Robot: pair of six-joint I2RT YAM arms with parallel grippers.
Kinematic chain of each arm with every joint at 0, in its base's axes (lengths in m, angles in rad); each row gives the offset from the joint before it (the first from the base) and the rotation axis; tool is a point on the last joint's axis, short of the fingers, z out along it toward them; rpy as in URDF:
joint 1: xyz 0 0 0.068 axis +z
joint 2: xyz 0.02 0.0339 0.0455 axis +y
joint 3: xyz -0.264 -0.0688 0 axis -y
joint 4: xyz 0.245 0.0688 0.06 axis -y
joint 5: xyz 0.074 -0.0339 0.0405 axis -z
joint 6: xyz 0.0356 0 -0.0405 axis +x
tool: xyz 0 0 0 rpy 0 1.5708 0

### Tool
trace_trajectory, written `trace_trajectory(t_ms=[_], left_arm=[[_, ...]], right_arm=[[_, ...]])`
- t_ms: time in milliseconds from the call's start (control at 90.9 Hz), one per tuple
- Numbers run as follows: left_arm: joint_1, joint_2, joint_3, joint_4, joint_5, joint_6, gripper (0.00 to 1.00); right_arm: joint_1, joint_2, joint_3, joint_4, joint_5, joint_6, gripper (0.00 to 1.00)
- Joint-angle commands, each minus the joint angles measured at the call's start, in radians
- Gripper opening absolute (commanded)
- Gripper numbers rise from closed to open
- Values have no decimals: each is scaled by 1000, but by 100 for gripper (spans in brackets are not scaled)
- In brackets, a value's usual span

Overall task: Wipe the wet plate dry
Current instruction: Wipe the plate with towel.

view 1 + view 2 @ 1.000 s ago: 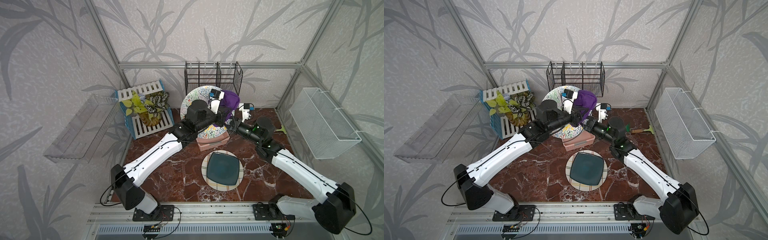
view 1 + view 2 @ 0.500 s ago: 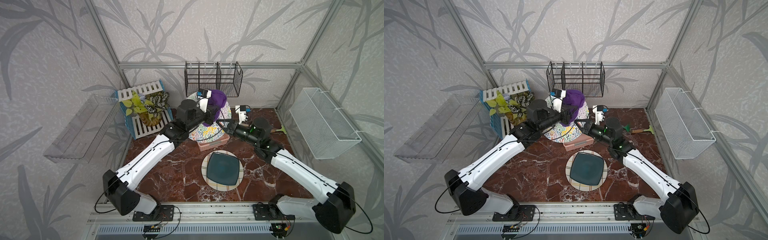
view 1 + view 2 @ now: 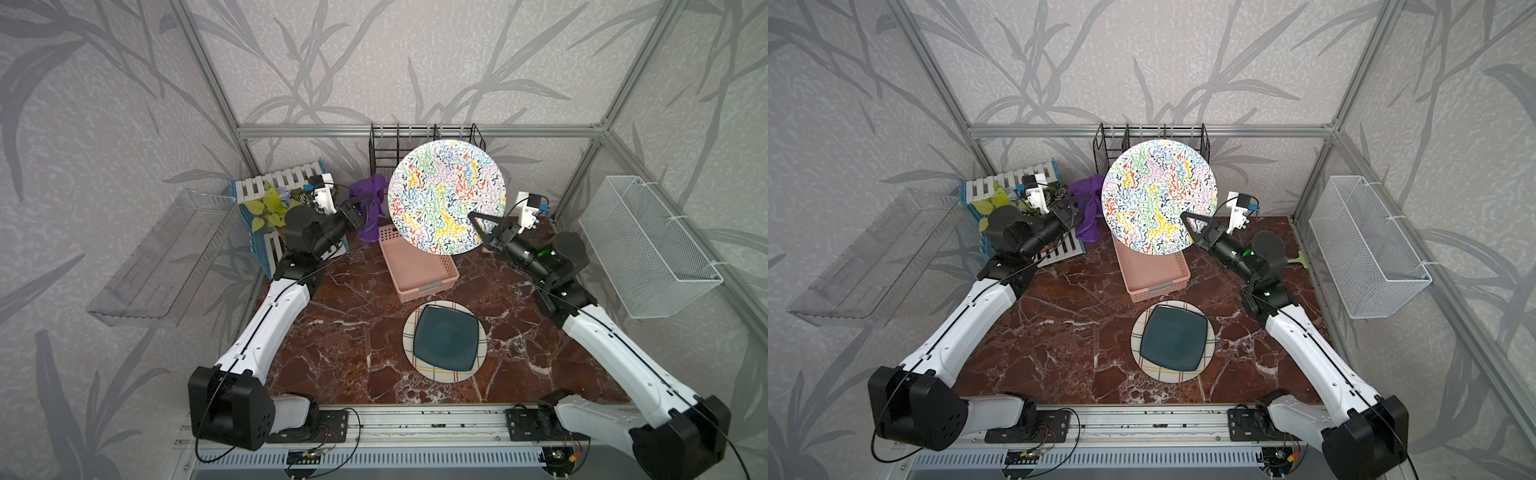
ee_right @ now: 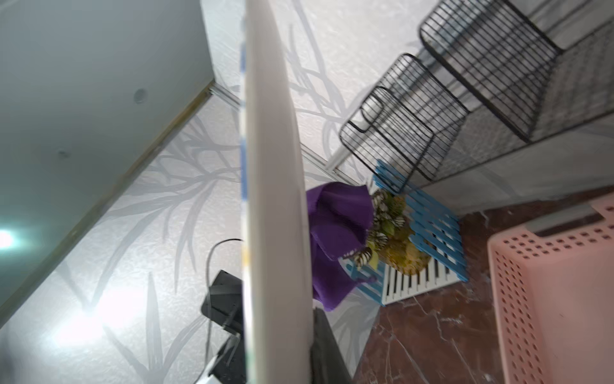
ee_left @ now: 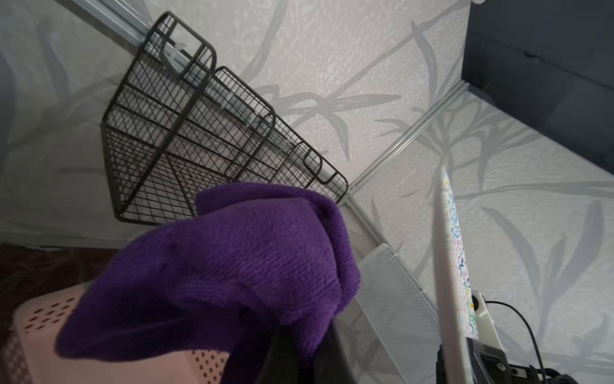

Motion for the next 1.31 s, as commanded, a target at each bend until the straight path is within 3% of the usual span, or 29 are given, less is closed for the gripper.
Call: trace_trajectory(t_ms=[0,220,330,539,715,814,913,1034,1177,1298], left_arm=[[11,-22,-44,413,123,-349,0],[-40,65,-5,918,127,-729,0],[-100,94,45,1066,89,-827,0],[-260,120,85,1082,59,-811,0],[-385,121,90,1061,50,-747,0],[-368,99,94,1016,44,-709,0],[-287,92,128,1013,30,-746,0],[-204,113,189,1028,11,-798,0],[-239,180,266,1049,32,-828,0],[-309,206,252,1067,32,-822,0]], right_arm=[[1,-57,32,276,-37,53,0],[7,45,56,380,-56,182,0],[44,126,92,487,-101,237,0],[168,246,191,500,-129,220,0],[130,324,304,474,-44,249,0],[76,340,345,452,-6,273,0],[24,327,309,492,5,324,0],[57,287,231,532,-53,305,0],[164,283,215,511,-88,247,0],[178,321,244,509,-71,244,0]])
